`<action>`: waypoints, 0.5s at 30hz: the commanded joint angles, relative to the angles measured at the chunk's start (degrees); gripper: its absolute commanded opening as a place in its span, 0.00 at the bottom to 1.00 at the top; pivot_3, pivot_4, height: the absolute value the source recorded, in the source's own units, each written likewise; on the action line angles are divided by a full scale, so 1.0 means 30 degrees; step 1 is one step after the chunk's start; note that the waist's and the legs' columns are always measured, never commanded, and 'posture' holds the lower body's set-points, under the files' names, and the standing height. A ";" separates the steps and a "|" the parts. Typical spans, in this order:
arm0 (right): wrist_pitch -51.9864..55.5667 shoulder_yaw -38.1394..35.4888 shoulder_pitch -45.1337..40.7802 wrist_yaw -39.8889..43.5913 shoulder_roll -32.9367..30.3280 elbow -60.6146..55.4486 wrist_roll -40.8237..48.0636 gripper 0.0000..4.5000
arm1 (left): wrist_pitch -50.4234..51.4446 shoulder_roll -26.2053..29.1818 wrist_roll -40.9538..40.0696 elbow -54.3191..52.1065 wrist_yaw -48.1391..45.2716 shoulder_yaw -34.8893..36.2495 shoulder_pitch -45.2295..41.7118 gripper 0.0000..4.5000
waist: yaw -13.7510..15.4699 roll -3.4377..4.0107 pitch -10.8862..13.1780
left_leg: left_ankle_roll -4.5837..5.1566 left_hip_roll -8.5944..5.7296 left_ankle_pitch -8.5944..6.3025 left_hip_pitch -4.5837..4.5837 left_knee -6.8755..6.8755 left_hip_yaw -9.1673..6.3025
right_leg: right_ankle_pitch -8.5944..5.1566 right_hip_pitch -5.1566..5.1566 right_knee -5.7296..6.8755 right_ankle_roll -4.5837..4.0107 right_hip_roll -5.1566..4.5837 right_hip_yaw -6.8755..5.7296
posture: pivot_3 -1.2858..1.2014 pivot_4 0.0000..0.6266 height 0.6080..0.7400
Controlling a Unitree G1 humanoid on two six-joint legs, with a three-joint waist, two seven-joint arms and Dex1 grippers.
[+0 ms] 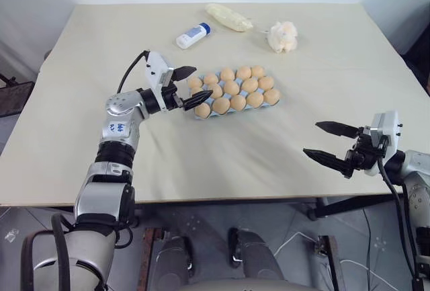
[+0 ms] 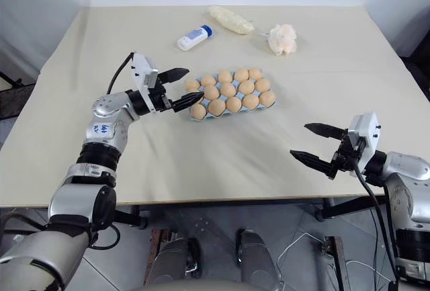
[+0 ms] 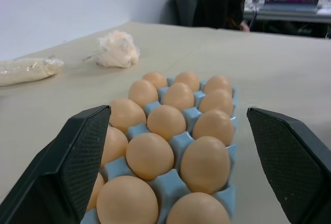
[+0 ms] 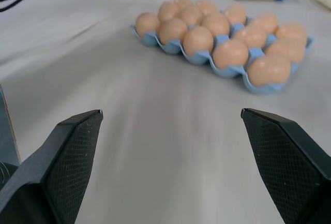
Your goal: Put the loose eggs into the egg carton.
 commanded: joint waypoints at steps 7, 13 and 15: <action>-0.1045 0.1770 -0.3432 0.3032 -0.0381 0.3197 -0.1073 1.00 | 0.5361 0.4179 -0.3267 -0.9130 -0.3320 0.1296 0.6518 1.00 | 0.0071 0.0004 0.0002 | -0.0030 0.0029 0.0005 0.0004 0.0003 -0.0004 | -0.0023 -0.0019 0.0035 -0.0040 0.0006 -0.0005 | 0.52 0.24 1.00; -0.2393 0.1730 -0.5407 0.4472 -0.0197 0.6500 -0.1369 1.00 | 0.4314 0.5622 -0.3222 -0.8259 -0.3364 0.2557 0.7656 1.00 | 0.0170 0.0007 0.0004 | -0.0060 0.0037 0.0007 0.0005 0.0007 -0.0031 | -0.0012 -0.0017 0.0039 -0.0045 -0.0076 -0.0017 | 0.52 0.24 1.00; -0.2534 0.1292 -0.5693 0.4562 -0.0022 0.7154 -0.1011 1.00 | 0.4081 0.5850 -0.3134 -0.7540 -0.3268 0.2917 0.7574 1.00 | 0.0131 0.0008 0.0003 | -0.0069 0.0033 -0.0001 0.0001 0.0002 -0.0029 | -0.0001 -0.0010 0.0026 -0.0026 -0.0130 -0.0015 | 0.52 0.24 1.00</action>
